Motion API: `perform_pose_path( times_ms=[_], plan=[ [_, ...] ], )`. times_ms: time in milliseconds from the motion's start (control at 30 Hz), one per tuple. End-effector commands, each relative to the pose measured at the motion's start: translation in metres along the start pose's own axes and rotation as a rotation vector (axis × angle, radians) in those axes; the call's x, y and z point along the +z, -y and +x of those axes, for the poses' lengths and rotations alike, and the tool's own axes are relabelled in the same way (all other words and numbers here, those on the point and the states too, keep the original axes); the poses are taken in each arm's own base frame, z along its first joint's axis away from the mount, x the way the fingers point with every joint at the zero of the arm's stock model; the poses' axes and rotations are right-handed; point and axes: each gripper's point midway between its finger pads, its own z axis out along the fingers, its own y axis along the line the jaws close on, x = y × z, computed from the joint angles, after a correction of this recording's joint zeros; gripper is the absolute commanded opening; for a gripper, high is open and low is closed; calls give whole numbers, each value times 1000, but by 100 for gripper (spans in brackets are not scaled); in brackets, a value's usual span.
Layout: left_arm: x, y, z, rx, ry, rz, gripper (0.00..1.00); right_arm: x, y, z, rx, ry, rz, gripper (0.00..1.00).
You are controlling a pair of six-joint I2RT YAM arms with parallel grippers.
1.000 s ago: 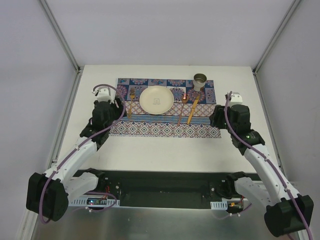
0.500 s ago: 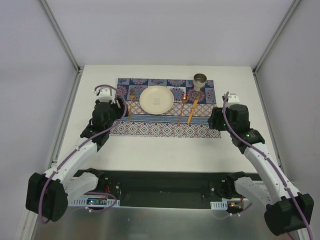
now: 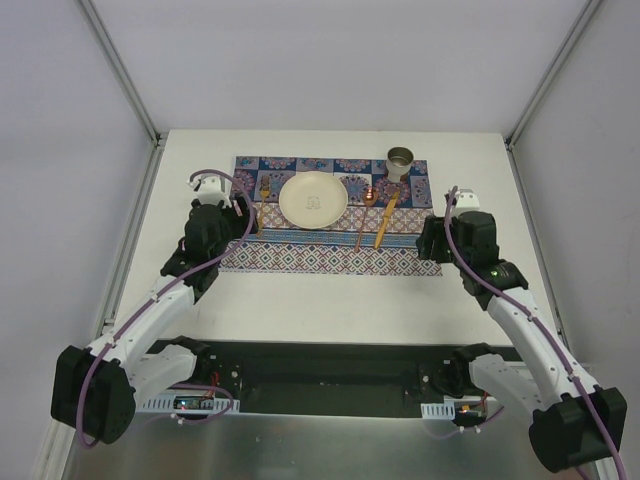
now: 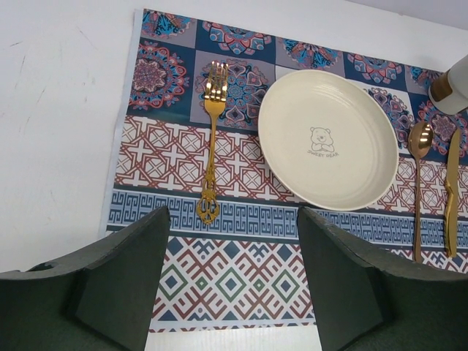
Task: Set the dinner table for one person
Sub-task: Reset both arms
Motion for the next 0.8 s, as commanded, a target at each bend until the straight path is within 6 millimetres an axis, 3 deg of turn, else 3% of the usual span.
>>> perform_pose_path(
  times_ms=[0,100,200,367,500,767],
  plan=[
    [-4,9,-14,-20,59,35,70,-4,3,-7,-5,54,18,63],
    [-5,8,-16,-20,65,31,69,-7,6,-4,0,62,33,63],
    [-9,-5,-19,-29,92,-36,69,-12,12,-7,0,80,63,63],
    [-27,-42,-27,-99,192,-216,69,-15,10,-12,14,100,58,64],
    [-37,-58,-27,-142,235,-287,70,-14,8,-14,23,97,49,64],
    [-36,-66,-21,-158,230,-335,70,-14,12,-9,25,84,69,64]
  ],
)
